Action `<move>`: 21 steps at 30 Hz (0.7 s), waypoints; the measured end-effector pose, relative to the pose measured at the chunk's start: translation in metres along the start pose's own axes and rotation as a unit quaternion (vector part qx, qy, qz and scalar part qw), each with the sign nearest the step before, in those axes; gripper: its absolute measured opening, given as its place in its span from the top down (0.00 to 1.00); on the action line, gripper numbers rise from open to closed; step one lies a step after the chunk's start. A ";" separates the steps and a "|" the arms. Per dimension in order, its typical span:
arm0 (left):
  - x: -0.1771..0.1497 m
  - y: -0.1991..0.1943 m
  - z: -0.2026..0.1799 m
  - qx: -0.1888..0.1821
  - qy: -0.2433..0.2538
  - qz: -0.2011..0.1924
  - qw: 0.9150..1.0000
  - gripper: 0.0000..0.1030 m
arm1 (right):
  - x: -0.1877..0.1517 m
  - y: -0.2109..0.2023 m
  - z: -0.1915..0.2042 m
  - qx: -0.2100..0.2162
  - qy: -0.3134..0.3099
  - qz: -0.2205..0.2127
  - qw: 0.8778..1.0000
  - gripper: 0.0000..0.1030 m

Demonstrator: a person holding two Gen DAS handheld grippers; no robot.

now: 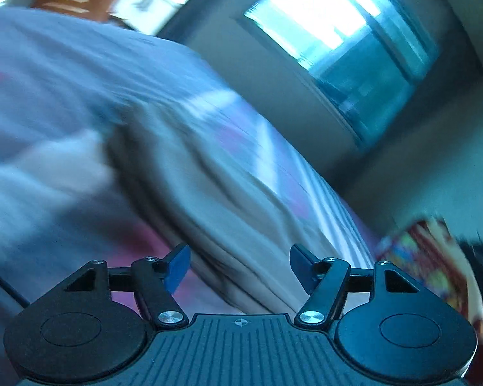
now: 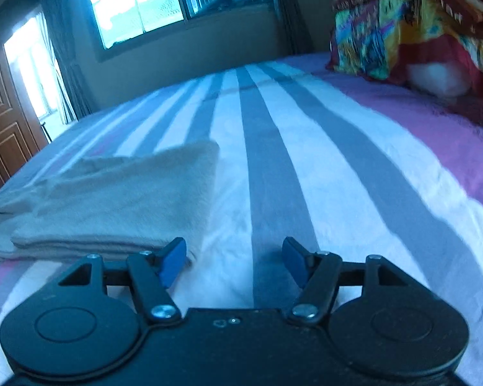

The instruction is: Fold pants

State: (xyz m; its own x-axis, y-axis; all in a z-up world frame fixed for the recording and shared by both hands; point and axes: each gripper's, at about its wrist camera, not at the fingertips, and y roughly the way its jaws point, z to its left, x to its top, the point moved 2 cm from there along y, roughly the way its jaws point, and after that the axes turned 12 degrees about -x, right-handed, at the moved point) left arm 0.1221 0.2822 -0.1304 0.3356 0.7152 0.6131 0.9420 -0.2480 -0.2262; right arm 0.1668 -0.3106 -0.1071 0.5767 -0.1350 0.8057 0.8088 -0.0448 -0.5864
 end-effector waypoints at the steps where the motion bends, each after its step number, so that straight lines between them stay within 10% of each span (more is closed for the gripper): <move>1: 0.008 0.004 0.015 0.001 -0.026 -0.003 1.000 0.34 | -0.002 0.003 0.002 -0.004 -0.004 0.002 1.000 0.34; 10: 0.051 0.071 0.105 -0.079 -0.213 -0.027 0.974 0.36 | -0.007 0.000 0.019 -0.039 -0.025 0.005 0.999 0.31; 11: 0.055 0.075 0.105 -0.071 -0.209 -0.021 0.975 0.46 | -0.008 0.000 0.021 -0.041 -0.030 0.007 0.999 0.30; 12: 0.058 0.072 0.102 -0.058 -0.198 -0.027 0.978 0.78 | -0.008 0.001 0.022 -0.043 -0.035 0.011 0.998 0.30; 15: 0.049 0.049 0.087 -0.085 -0.154 -0.078 0.981 0.77 | -0.007 0.004 0.028 -0.053 -0.045 0.016 0.997 0.28; 21: 0.037 0.056 0.104 -0.027 -0.156 -0.054 0.986 0.76 | -0.006 0.009 0.030 -0.057 -0.039 0.020 0.997 0.25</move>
State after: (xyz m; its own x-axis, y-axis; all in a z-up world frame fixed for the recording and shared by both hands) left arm 0.1867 0.3629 -0.1994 0.2221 0.9034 0.3669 0.9740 -0.1881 -0.1264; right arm 0.1741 -0.2802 -0.1144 0.6185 -0.0623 0.7833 0.7696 -0.1537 -0.6198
